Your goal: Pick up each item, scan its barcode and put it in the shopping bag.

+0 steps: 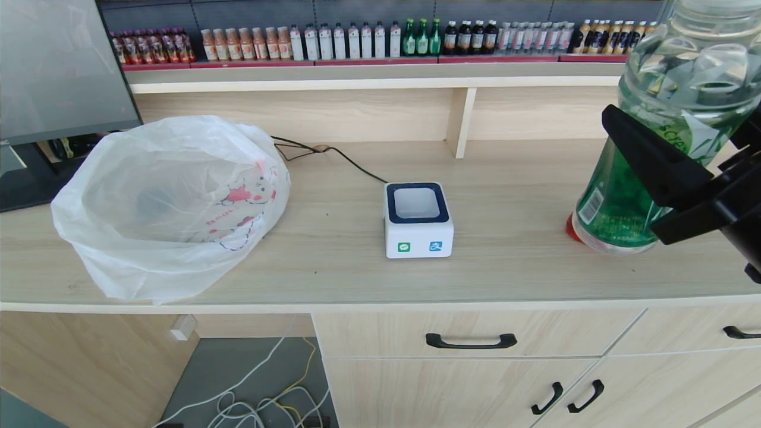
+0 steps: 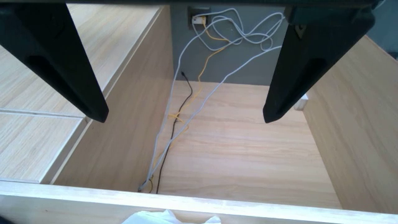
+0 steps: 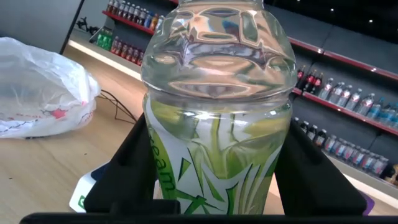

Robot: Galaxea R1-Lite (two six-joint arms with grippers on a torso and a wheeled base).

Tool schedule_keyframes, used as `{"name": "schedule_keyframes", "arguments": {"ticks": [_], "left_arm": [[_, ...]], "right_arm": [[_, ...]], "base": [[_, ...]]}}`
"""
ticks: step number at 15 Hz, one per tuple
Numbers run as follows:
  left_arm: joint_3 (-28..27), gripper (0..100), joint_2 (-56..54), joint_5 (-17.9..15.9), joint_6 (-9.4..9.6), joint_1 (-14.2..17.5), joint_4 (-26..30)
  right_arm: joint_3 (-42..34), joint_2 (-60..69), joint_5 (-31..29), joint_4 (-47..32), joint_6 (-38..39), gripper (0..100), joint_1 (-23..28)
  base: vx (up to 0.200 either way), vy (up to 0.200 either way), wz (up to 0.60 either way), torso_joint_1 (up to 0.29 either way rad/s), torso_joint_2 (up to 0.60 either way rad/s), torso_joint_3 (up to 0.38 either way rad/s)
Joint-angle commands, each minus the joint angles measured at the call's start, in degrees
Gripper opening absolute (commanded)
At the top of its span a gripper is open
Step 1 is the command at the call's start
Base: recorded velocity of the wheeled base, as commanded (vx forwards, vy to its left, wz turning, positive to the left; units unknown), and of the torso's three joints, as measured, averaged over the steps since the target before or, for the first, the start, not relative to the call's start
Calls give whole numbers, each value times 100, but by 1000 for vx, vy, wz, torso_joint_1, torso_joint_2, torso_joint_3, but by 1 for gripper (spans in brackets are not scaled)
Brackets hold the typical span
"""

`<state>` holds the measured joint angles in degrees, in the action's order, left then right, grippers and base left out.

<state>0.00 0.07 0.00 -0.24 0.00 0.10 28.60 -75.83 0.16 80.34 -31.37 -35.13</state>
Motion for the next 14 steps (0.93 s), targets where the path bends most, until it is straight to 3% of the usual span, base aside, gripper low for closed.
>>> {"name": "schedule_keyframes", "arguments": {"ticks": [1,4,14], "left_arm": [[0,100,1,0,-11,0,-1],[0,100,1,0,-11,9,-1],[0,100,1,0,-20,9,-1]], "right_arm": [[-12,-2,2,8,8,0,-2],[14,-11,2,0,96,0,-2],[-3,33,2,8,140,0,-2]], "base": [[0,0,0,0,0,0],[0,0,0,0,0,0],[0,200,0,3,2,3]]}}
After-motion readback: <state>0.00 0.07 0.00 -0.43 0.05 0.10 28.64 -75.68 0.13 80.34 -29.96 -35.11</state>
